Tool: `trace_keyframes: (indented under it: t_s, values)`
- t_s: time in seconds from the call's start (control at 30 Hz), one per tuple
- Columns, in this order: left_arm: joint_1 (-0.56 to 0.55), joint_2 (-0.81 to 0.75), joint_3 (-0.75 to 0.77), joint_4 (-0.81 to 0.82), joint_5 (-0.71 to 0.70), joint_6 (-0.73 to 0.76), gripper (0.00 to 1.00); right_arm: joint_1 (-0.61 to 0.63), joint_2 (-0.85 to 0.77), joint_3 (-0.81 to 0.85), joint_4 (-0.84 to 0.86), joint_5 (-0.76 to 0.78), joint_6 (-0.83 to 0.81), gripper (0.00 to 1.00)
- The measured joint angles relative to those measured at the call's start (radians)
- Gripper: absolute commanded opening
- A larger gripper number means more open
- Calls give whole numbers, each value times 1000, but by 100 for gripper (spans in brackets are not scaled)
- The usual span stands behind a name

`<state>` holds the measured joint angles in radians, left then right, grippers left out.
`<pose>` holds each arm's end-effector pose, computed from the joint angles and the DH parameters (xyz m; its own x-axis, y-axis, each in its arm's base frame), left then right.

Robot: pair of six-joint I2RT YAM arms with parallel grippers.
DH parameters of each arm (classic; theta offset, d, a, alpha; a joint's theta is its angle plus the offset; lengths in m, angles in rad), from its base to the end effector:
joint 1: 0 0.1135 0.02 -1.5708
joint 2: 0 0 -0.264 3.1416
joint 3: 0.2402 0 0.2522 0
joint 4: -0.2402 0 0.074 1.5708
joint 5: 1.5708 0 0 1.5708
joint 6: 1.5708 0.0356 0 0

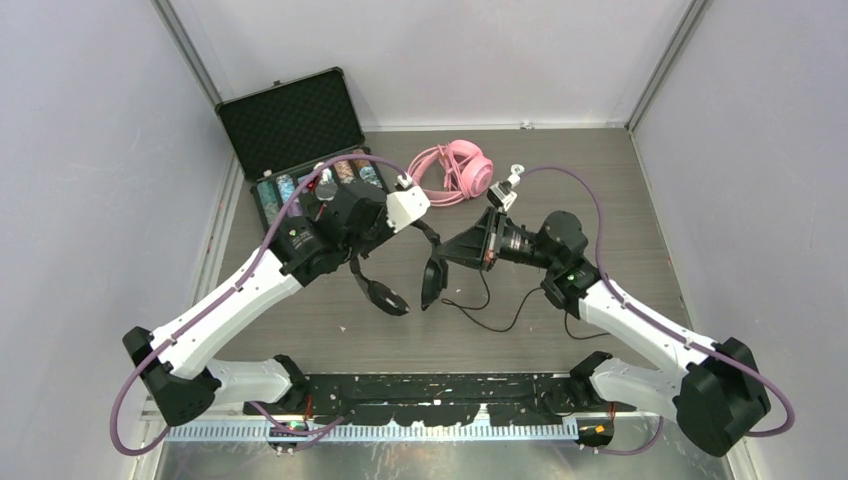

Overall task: Wrap the headphones
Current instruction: Wrap the headphones cable around the headphones.

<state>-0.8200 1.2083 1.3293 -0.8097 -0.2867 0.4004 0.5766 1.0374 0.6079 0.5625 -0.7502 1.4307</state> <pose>0.1751 -0.1729 0.3807 -0.1840 0.7452 -0.6410 0.6777 0.5685 0.4665 0.1818 0.1472 0.3066 -0.9404 0.2526 -0.2279 -0.2449 -0.0374 0.9688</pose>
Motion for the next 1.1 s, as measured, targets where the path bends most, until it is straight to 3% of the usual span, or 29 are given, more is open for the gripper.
trace_keyframes:
  t_s: [0.27,0.67,1.1]
  values:
    - [0,51,38,-103,-89,-293,0,29,130,137,-53,60,-39,8]
    - [0,131,87,-263,-135,-758,0,135,171,324,-455,297,-297,16]
    - [34,197,87,-293,-136,-1012,0,213,229,398,-642,420,-398,19]
